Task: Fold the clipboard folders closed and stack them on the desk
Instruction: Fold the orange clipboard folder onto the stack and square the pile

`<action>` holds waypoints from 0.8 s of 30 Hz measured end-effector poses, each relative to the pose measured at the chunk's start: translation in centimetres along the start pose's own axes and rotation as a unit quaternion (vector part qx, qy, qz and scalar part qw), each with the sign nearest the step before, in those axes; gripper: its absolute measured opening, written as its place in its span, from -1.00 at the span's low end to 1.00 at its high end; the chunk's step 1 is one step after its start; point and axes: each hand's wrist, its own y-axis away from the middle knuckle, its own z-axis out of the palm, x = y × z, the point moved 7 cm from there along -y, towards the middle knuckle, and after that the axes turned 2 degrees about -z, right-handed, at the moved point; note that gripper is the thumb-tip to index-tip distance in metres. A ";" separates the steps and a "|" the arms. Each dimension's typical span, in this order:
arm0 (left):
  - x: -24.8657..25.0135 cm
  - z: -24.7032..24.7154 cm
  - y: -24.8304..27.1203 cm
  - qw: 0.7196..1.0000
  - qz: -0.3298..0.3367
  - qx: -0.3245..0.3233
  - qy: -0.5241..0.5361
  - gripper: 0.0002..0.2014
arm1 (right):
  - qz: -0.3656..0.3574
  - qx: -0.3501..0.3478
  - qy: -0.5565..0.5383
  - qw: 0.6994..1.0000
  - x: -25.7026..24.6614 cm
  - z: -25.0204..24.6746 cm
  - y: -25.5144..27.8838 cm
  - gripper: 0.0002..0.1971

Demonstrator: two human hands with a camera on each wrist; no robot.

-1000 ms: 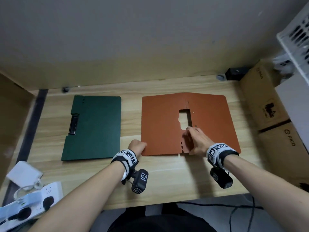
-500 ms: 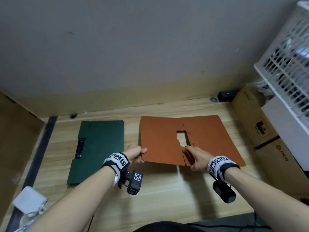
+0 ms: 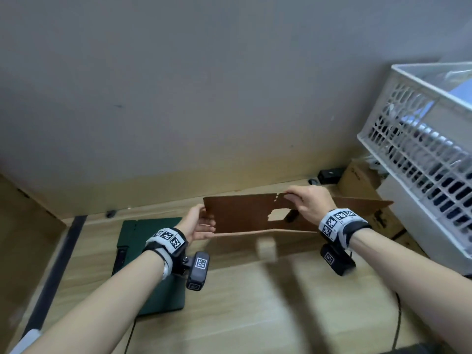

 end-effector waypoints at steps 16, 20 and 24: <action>-6.8 -7.0 0.6 0.988 0.058 0.060 -0.133 -0.42 | 0.059 -0.166 -0.107 0.979 -2.7 7.4 -4.4 -0.75; -10.2 -9.9 1.3 0.989 0.059 0.091 -0.096 -0.60 | 0.062 -0.223 -0.144 0.962 -4.7 12.2 -4.2 -0.86; -12.4 -12.9 2.1 0.976 0.061 0.173 -0.120 -0.33 | 0.055 -0.238 -0.118 0.962 -6.4 17.3 -3.3 -0.65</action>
